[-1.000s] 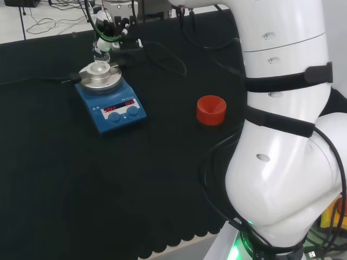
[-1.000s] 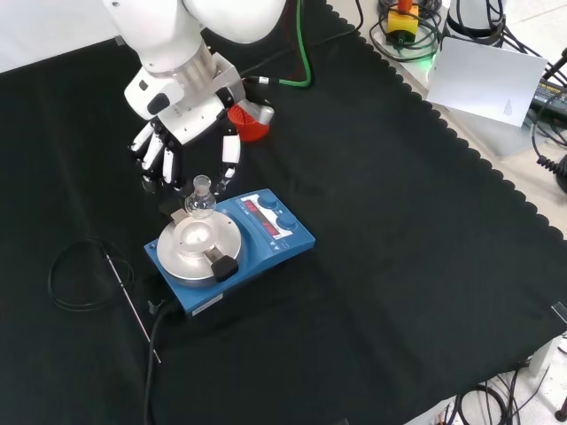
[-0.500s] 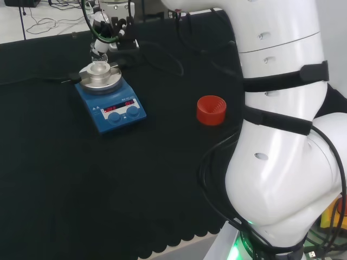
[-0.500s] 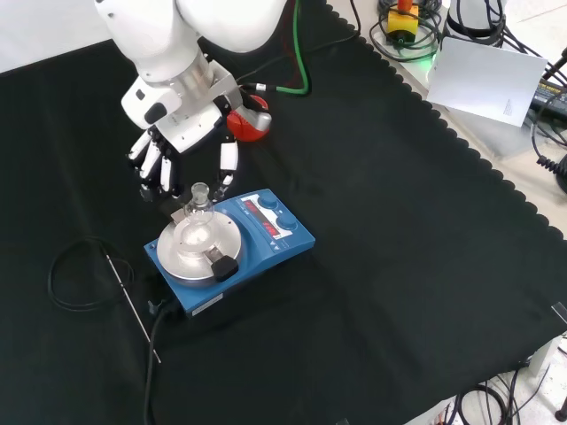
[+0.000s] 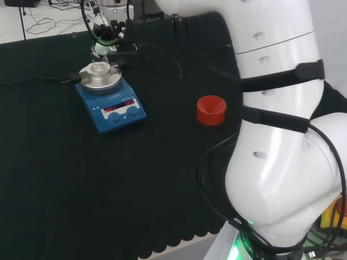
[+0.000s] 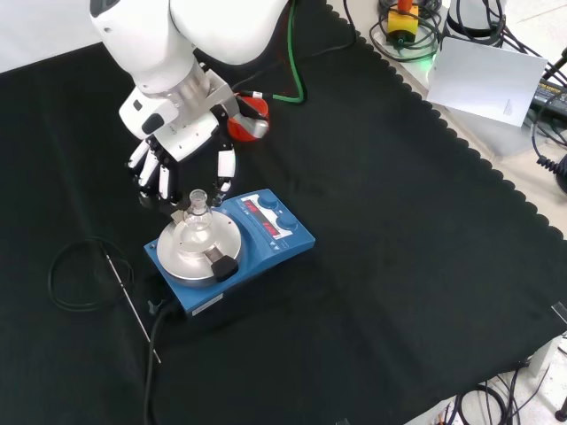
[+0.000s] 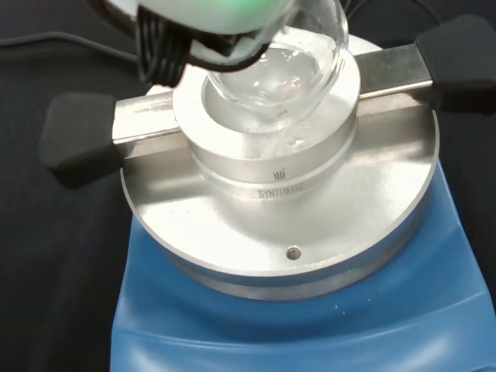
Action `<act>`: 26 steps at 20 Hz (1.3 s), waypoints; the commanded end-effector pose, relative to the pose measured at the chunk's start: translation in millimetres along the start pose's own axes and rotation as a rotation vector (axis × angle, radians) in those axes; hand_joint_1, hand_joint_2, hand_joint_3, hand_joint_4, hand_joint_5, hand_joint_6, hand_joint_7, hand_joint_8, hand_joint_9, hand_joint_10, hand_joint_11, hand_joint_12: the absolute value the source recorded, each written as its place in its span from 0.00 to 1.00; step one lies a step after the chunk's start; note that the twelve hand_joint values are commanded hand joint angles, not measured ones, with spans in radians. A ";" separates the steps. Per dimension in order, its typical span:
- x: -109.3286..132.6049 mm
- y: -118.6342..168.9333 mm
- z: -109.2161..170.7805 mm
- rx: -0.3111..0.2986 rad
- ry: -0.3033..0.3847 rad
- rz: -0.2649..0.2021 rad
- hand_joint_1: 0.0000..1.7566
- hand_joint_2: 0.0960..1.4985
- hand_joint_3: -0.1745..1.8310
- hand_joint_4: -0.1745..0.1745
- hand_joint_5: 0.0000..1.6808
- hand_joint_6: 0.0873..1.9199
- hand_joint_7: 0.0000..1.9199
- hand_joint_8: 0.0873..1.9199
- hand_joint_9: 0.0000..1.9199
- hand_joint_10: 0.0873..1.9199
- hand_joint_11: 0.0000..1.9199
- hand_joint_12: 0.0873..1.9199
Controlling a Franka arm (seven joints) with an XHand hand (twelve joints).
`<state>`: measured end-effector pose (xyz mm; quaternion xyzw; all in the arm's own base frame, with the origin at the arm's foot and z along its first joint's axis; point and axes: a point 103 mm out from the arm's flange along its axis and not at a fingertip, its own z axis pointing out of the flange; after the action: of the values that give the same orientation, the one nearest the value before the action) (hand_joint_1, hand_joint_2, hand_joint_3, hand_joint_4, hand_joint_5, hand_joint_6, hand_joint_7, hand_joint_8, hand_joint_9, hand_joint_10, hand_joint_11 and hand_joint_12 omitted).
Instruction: Place the round-bottom flask on the heater.
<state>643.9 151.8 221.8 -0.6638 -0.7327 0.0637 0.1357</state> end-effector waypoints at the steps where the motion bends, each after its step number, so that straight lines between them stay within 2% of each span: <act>1: 0.1 5.0 1.1 0.008 -0.008 0.006 0.62 0.44 0.47 0.78 0.63 0.54 0.21 0.34 0.35 0.29 0.15 0.72; 6: -5.4 11.2 3.1 0.013 -0.009 0.000 0.62 0.44 0.47 0.78 0.63 0.54 0.21 0.34 0.35 0.29 0.15 0.72; 8: 0.2 9.9 3.9 0.009 -0.020 -0.001 0.62 0.44 0.47 0.78 0.63 0.54 0.21 0.34 0.35 0.29 0.15 0.72; 26: 2.2 11.6 11.2 0.025 -0.032 -0.001 0.62 0.44 0.47 0.78 0.63 0.54 0.21 0.34 0.35 0.29 0.15 0.72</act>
<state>651.7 156.4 209.5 -0.6621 -0.7333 0.0820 0.1310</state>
